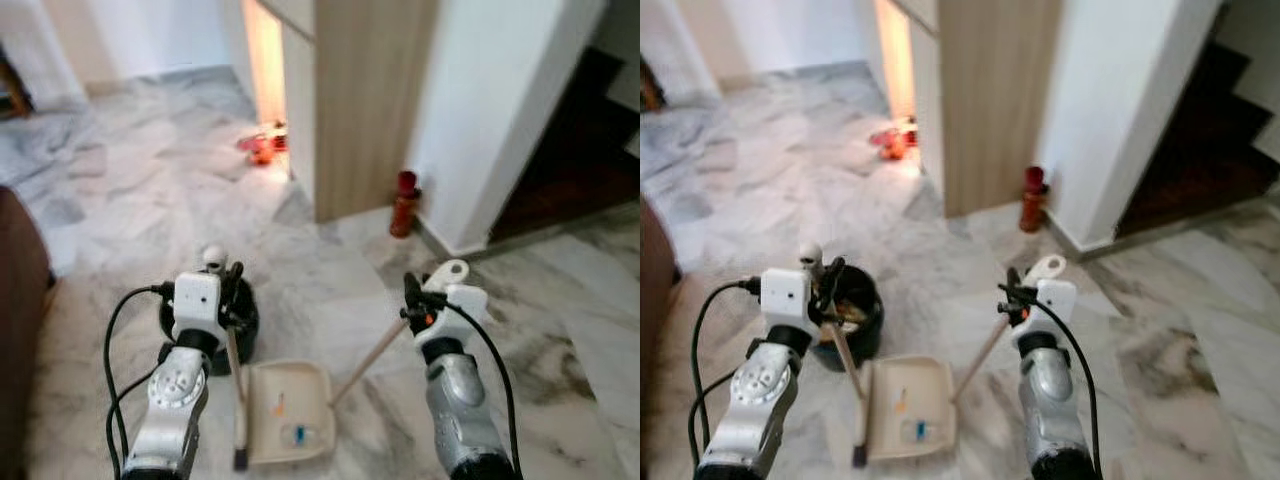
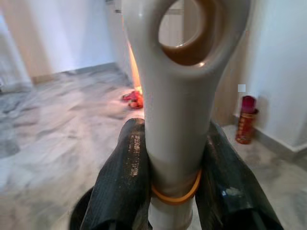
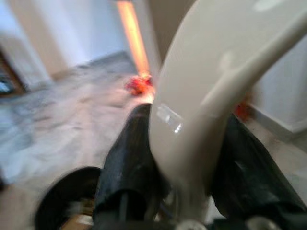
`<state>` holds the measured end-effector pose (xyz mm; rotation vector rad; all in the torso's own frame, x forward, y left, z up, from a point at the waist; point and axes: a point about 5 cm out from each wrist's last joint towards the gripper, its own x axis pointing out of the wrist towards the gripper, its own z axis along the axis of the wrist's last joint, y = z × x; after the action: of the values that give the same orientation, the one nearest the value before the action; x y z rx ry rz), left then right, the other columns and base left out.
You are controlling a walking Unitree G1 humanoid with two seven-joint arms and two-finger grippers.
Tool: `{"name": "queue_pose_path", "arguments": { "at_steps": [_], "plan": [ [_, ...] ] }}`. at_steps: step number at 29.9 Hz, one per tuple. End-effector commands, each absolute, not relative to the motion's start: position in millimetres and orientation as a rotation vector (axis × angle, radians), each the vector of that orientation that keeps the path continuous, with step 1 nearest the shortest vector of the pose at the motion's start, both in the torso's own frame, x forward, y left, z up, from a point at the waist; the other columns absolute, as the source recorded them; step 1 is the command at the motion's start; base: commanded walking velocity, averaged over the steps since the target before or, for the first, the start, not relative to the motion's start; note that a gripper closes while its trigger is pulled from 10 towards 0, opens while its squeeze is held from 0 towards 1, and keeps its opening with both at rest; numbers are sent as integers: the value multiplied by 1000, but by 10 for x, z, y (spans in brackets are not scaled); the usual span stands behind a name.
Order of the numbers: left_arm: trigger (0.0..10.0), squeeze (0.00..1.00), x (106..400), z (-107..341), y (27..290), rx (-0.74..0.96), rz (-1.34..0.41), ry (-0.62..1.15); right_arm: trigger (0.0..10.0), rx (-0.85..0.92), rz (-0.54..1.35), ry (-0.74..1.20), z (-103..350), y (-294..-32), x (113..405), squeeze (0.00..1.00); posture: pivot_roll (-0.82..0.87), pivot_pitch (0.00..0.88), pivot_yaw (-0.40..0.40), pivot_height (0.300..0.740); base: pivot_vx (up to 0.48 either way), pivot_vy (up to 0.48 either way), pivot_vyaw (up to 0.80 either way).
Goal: Sweep floor
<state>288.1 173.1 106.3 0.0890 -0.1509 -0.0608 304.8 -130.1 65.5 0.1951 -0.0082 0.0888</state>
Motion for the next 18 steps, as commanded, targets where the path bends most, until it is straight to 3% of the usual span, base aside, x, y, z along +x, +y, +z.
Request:
{"name": "queue_pose_path", "arguments": {
  "at_steps": [1, 9, 18],
  "plan": [
    [10000, 0, 2906, 1176, 1637, 89, -90, -209, 10000, 228, 76, -50, 734, -1340, 3075, 0, 139, 4, 4, 740, 0, 285, 0],
    [10000, 0, 2906, 1186, 1628, 90, -92, -217, 10000, 222, 86, -47, 733, -1331, 3079, 0, 144, 10, 2, 740, 0, 64, 0],
    [10000, 0, 2896, 1179, 1638, 93, -86, -214, 10000, 223, 88, -43, 726, -1332, 3079, 0, 145, 17, 0, 740, 0, 0, 503]
  ]
}}
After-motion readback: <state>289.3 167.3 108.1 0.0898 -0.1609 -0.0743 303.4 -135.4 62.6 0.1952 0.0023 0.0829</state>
